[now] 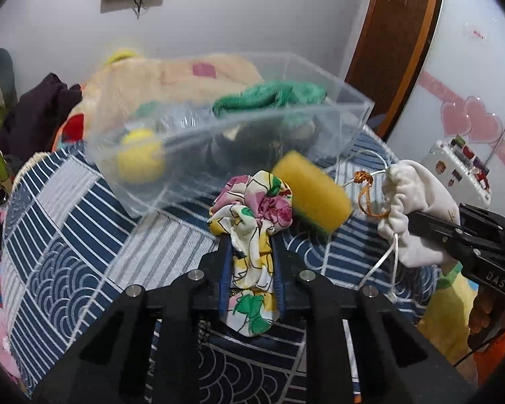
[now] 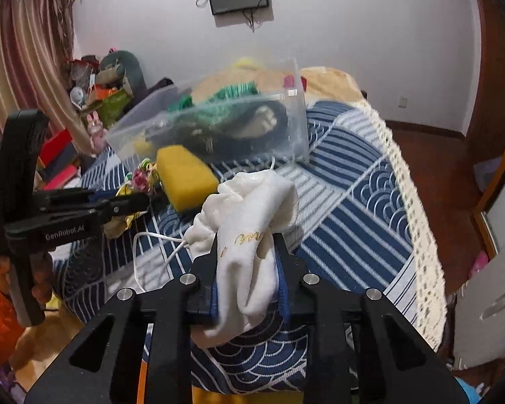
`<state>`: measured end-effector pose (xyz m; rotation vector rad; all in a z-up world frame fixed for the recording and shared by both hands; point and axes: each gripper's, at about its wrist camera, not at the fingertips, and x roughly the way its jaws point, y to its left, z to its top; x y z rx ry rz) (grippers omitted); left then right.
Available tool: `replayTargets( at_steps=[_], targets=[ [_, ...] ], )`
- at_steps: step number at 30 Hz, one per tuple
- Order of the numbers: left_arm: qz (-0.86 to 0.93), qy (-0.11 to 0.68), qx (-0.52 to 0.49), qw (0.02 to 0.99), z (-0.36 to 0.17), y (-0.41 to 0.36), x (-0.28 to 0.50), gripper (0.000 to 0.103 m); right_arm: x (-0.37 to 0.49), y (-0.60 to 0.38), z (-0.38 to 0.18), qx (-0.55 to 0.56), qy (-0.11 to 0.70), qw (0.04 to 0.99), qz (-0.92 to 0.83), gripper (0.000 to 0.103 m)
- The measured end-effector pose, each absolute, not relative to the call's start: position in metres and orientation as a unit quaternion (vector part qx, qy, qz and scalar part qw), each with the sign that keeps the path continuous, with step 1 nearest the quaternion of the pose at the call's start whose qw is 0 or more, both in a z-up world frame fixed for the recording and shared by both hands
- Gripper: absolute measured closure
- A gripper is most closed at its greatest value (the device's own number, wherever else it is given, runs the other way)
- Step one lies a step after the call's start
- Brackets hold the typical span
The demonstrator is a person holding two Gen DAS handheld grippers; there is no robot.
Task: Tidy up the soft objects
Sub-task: 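Carry the scrunchie and pouch into the clear box and open both tools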
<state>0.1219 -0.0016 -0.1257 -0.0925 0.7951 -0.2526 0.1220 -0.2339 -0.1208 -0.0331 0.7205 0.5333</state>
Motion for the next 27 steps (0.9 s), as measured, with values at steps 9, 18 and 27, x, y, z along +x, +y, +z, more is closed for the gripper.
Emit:
replayTargets(
  at_steps=[9, 18, 27],
  targets=[
    [-0.122, 0.312, -0.054, 0.941, -0.074, 0.010, 0.105, 0.082, 0.127, -0.234, -0.082, 0.003, 0.290, 0.923, 0.252, 0.080],
    [-0.100, 0.265, -0.063, 0.957, -0.040, 0.022, 0.124, 0.082, 0.146, -0.221, -0.045, 0.015, 0.227, 0.941, 0.252, 0.080],
    [-0.072, 0.254, -0.077, 0.961, -0.032, 0.035, 0.159, 0.082, 0.163, -0.198, -0.029, 0.012, 0.195, 0.948, 0.251, 0.080]
  ],
)
